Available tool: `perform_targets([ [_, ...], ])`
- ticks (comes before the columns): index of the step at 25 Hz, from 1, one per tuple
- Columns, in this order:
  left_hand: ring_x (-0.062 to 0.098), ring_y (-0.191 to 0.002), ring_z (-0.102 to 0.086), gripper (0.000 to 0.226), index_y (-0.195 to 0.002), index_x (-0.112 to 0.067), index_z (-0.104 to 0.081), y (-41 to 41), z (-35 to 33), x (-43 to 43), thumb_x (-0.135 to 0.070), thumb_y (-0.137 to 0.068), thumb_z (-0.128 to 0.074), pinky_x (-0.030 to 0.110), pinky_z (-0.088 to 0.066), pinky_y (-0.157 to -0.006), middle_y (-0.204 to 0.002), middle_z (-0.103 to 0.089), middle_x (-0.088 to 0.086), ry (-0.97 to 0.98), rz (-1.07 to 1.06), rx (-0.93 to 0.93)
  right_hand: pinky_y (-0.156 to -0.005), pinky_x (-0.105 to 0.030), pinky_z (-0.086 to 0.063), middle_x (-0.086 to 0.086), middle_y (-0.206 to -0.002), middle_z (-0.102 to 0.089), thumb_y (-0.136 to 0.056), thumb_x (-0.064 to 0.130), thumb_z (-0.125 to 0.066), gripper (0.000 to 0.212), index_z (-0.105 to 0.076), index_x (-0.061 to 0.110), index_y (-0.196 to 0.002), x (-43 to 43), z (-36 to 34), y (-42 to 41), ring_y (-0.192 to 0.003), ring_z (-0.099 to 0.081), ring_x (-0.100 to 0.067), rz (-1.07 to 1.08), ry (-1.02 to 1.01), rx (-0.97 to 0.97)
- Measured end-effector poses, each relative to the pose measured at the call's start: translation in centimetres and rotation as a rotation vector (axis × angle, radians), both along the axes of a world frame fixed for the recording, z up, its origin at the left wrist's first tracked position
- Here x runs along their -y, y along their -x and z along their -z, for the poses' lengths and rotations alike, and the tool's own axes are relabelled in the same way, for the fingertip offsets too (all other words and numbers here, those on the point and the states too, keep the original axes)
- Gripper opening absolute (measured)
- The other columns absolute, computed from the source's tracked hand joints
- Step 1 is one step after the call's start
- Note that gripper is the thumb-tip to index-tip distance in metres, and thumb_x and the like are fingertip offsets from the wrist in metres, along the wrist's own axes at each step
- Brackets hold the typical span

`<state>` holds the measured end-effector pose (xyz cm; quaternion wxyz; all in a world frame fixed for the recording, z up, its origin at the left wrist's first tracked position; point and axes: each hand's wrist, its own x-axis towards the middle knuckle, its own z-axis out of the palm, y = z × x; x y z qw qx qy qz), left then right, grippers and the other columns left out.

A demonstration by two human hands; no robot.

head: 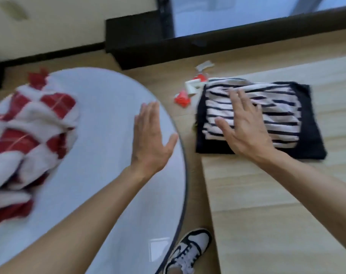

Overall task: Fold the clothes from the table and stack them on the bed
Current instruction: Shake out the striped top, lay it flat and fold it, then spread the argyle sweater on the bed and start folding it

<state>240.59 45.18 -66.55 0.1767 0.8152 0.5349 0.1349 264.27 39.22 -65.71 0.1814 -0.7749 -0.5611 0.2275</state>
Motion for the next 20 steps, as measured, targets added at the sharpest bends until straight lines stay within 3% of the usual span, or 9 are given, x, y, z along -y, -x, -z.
perform_targets([
  [4, 0.04, -0.155, -0.004, 0.116, -0.159, -0.007, -0.015, 18.6, -2.2, 2.9, -0.067, -0.075, -0.067, 0.06, -0.007, -0.123, -0.166, -0.014, 0.019, -0.042, -0.487, -0.317, -0.125, -0.049, -0.018, -0.01, -0.167, -0.012, -0.098, 0.042, -0.056, 0.082, -0.009, 0.02, -0.161, -0.2, -2.8, 11.6, -0.154, -0.015, -0.028, -0.108, 0.017, -0.211],
  [8, 0.042, -0.154, 0.008, 0.148, -0.161, -0.012, 0.002, 30.7, -2.4, 4.4, -0.073, -0.054, -0.081, 0.072, -0.002, -0.117, -0.168, 0.003, 0.017, 0.007, -0.678, -0.641, -0.122, -0.046, -0.024, -0.003, -0.167, -0.008, -0.099, 0.044, -0.053, 0.081, -0.003, 0.027, -0.161, 0.7, -3.3, 19.5, -0.153, -0.02, -0.027, -0.217, 0.056, -0.288],
  [10, 0.045, -0.154, 0.002, 0.149, -0.16, -0.02, 0.011, 33.9, -2.4, 1.9, -0.066, -0.055, -0.085, 0.071, -0.004, -0.117, -0.168, 0.005, 0.017, -0.023, -0.722, -0.705, -0.118, -0.047, -0.031, 0.004, -0.166, -0.007, -0.099, 0.047, -0.051, 0.08, -0.001, 0.032, -0.16, 0.9, -2.8, 21.4, -0.149, -0.029, -0.028, -0.279, 0.063, -0.302],
  [11, 0.048, -0.151, -0.014, 0.143, -0.16, -0.024, 0.009, 35.1, -2.3, 0.2, -0.058, -0.059, -0.086, 0.067, -0.014, -0.117, -0.167, -0.005, 0.019, -0.002, -0.743, -0.707, -0.116, -0.047, -0.034, 0.006, -0.165, -0.007, -0.099, 0.049, -0.051, 0.08, 0.0, 0.034, -0.159, 1.1, -2.4, 22.0, -0.146, -0.034, -0.029, -0.3, 0.07, -0.297],
  [13, 0.048, -0.125, -0.053, 0.104, -0.155, -0.03, -0.021, 36.1, -3.3, -2.8, -0.036, -0.07, -0.08, 0.057, -0.045, -0.1, -0.143, -0.049, 0.022, 0.084, -0.753, -0.605, -0.113, -0.046, -0.037, 0.006, -0.164, -0.011, -0.098, 0.05, -0.05, 0.08, 0.0, 0.035, -0.159, 2.0, -1.6, 22.7, -0.14, -0.042, -0.031, -0.304, 0.1, -0.276],
  [15, 0.041, -0.101, -0.066, 0.055, -0.119, -0.018, -0.061, 35.1, -5.0, -3.3, -0.029, -0.065, -0.063, 0.047, -0.054, -0.083, -0.106, -0.07, 0.018, 0.13, -0.718, -0.331, -0.112, -0.045, -0.038, 0.003, -0.164, -0.014, -0.098, 0.049, -0.053, 0.083, 0.0, 0.032, -0.16, 3.5, -1.7, 23.2, -0.138, -0.044, -0.03, -0.269, 0.165, -0.296],
  [17, 0.039, -0.089, -0.069, 0.039, -0.091, -0.003, -0.069, 32.0, -7.9, -1.5, -0.018, -0.061, -0.05, 0.046, -0.056, -0.077, -0.09, -0.074, 0.021, 0.219, -0.561, 0.012, -0.113, -0.043, -0.036, 0.0, -0.165, -0.019, -0.095, 0.047, -0.059, 0.088, -0.001, 0.032, -0.16, 5.2, -2.9, 23.8, -0.142, -0.042, -0.026, -0.222, 0.265, -0.445],
  [20, 0.032, -0.09, -0.072, 0.031, -0.087, -0.01, -0.072, 26.4, -15.1, 2.1, -0.004, -0.067, -0.05, 0.051, -0.058, -0.084, -0.09, -0.076, 0.014, 0.355, -0.326, 0.355, -0.112, -0.043, -0.041, -0.002, -0.166, -0.022, -0.087, 0.041, -0.074, 0.102, -0.001, 0.041, -0.159, 7.1, -7.6, 24.0, -0.142, -0.042, -0.026, -0.133, 0.42, -0.778],
])
